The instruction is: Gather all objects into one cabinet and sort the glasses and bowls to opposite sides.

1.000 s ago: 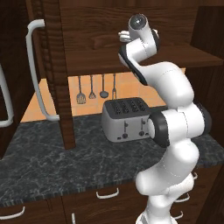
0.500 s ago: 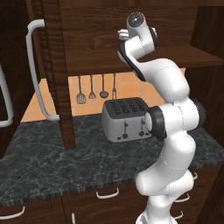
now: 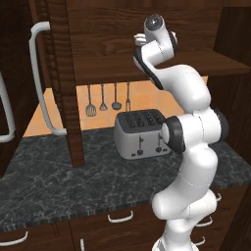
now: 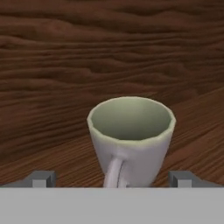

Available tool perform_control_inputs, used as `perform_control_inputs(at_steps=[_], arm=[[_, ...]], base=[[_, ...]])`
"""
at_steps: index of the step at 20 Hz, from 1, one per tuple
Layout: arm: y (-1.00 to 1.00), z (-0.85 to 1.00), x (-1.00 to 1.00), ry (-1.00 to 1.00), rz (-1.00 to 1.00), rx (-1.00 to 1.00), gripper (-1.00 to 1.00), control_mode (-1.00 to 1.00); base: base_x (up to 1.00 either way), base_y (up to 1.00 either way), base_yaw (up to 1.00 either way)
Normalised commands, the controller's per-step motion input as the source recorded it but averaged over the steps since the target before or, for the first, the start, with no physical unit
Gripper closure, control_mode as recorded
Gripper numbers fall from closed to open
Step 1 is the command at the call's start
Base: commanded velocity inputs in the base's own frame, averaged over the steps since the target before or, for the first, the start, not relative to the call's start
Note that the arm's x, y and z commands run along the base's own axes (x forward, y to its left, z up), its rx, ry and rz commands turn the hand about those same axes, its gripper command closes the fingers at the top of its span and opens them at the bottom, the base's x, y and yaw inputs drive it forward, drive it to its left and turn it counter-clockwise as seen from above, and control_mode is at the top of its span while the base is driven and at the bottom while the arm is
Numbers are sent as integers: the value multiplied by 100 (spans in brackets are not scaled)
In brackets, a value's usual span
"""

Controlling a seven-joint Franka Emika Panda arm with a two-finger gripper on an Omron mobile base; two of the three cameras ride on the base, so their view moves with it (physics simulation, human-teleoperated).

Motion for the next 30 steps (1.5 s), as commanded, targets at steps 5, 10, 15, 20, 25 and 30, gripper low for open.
perform_control_inputs(at_steps=[5, 10, 15, 20, 25, 30], arm=[[0, -9, 35, 0, 0, 0, -100, -100], [0, 0, 38, 11, 0, 0, -100, -100], [0, 0, 18, 20, 0, 0, -100, -100], [0, 0, 24, 20, 0, 0, 100, -100], [0, -1, 8, 13, 0, 0, 100, -100], [7, -30, -6, 1, -7, 0, 100, -100]], base=[[0, 0, 0], [0, 0, 0], [0, 0, 0], [0, 0, 0], [0, 0, 0], [0, 0, 0]])
